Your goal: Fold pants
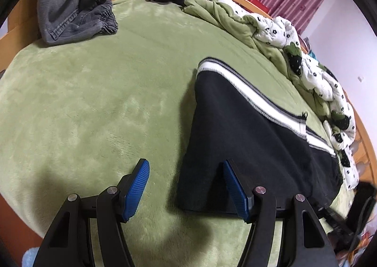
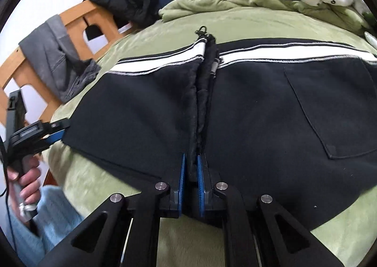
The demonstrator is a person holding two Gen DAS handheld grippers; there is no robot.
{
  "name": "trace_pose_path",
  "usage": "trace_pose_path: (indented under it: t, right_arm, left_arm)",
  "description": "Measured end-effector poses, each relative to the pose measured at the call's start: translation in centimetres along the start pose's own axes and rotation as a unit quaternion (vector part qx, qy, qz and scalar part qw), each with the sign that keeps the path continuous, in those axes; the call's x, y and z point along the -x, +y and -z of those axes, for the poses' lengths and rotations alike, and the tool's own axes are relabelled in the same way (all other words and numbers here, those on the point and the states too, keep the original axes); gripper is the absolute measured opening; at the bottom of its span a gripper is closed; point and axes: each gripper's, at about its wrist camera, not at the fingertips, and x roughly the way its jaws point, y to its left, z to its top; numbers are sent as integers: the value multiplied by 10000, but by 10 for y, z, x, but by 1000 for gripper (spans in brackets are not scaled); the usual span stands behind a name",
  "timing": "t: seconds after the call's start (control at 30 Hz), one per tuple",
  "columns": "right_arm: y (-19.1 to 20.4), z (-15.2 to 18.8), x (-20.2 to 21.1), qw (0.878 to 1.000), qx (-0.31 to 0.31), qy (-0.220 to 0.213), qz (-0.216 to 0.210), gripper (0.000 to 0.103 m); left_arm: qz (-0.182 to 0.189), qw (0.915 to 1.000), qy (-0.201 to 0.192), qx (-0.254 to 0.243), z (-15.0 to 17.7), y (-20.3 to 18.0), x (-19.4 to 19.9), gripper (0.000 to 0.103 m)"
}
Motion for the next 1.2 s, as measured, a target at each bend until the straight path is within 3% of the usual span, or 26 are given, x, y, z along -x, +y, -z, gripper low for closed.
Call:
trace_pose_path:
  t: [0.13, 0.23, 0.37, 0.47, 0.53, 0.6, 0.7, 0.9, 1.0, 1.07, 1.2]
  right_arm:
    - [-5, -32, 9, 9992, -62, -392, 59, 20]
    - [0, -61, 0, 9981, 148, -576, 160, 25]
    - [3, -99, -28, 9968, 345, -669, 254, 26]
    - [-7, -120, -53, 9983, 71, -570, 86, 26]
    - [-14, -125, -69, 9991, -76, -427, 1, 26]
    - [-21, -126, -88, 9994, -113, -207, 243, 16]
    - [-26, -123, -99, 9994, -162, -124, 279, 16]
    - [-23, -120, -85, 9990, -136, -127, 417, 16]
    - [-18, -104, -59, 9973, -167, -357, 625, 29]
    - [-17, -90, -44, 9977, -207, -376, 533, 29]
    - [-13, -52, -15, 9975, -182, -406, 558, 34]
  left_arm:
    - [-8, 9997, 169, -148, 5, 2, -10, 67]
    - [145, 9998, -65, -148, -5, 0, 1, 64]
    - [351, 9967, -349, -642, -42, -25, 5, 64]
    - [960, 9913, -397, -807, -66, -40, -6, 64]
    - [1106, 9910, -226, -723, -77, -42, -22, 64]
    - [1003, 9927, -64, -670, -79, -40, -39, 63]
    - [770, 9950, 296, -564, -70, -31, -65, 59]
    - [751, 9943, 243, -716, -44, -30, -42, 59]
    - [699, 9943, 119, -796, -24, -26, -18, 59]
    - [515, 9945, 30, -913, -14, -25, -1, 63]
    - [681, 9953, 284, -619, 9, -6, 14, 63]
